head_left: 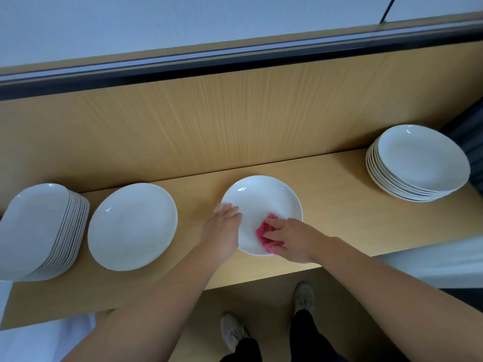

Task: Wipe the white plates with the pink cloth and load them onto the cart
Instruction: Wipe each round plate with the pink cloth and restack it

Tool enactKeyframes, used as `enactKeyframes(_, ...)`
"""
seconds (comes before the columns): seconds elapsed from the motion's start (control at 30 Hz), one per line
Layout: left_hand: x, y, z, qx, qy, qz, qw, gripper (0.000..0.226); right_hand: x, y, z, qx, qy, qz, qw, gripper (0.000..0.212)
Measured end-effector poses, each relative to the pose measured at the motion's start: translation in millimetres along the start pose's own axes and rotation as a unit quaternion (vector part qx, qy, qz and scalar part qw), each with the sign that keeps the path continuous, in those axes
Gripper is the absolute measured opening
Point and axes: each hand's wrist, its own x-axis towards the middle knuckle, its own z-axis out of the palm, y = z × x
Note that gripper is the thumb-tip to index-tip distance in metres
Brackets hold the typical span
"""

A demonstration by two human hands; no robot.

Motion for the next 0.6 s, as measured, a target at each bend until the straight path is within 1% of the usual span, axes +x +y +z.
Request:
enactKeyframes(0.03, 0.0, 0.8, 1.2, 0.01, -0.035, 0.022, 0.999, 0.042, 1.1, 0.0, -2.2, -0.016, -0.03, 0.012, 0.999, 0.033)
enactKeyframes(0.1, 0.8, 0.8, 0.6, 0.029, -0.1, 0.039, 0.994, 0.044, 5.3, 1.5, -5.6, -0.045, -0.069, 0.024, 0.996, 0.032)
enactKeyframes(0.23, 3.4, 2.5, -3.8, 0.089, -0.146, 0.065, 0.983, 0.051, 12.7, 11.2, -5.9, -0.143, -0.082, 0.065, 0.984, 0.037)
enactKeyframes(0.27, 3.2, 2.5, -4.5, 0.099, -0.149, 0.07, 0.981, 0.052, 14.6, 14.2, -6.5, -0.168, -0.078, 0.079, 0.98, 0.04)
enactKeyframes(0.33, 3.8, 2.5, -5.0, 0.108, -0.148, 0.079, 0.98, 0.051, 19.7, 18.1, -8.5, -0.178, -0.058, 0.107, 0.976, 0.043)
enactKeyframes(0.4, 5.1, 1.7, -3.6, 0.112, -0.142, 0.086, 0.98, 0.05, 26.7, 20.4, -9.0, -0.172, -0.041, 0.124, 0.976, 0.044)
enactKeyframes(0.6, 5.7, 0.0, 2.0, 0.119, -0.151, 0.088, 0.977, 0.053, 52.5, 35.8, -8.6, -0.114, 0.046, 0.13, 0.984, 0.042)
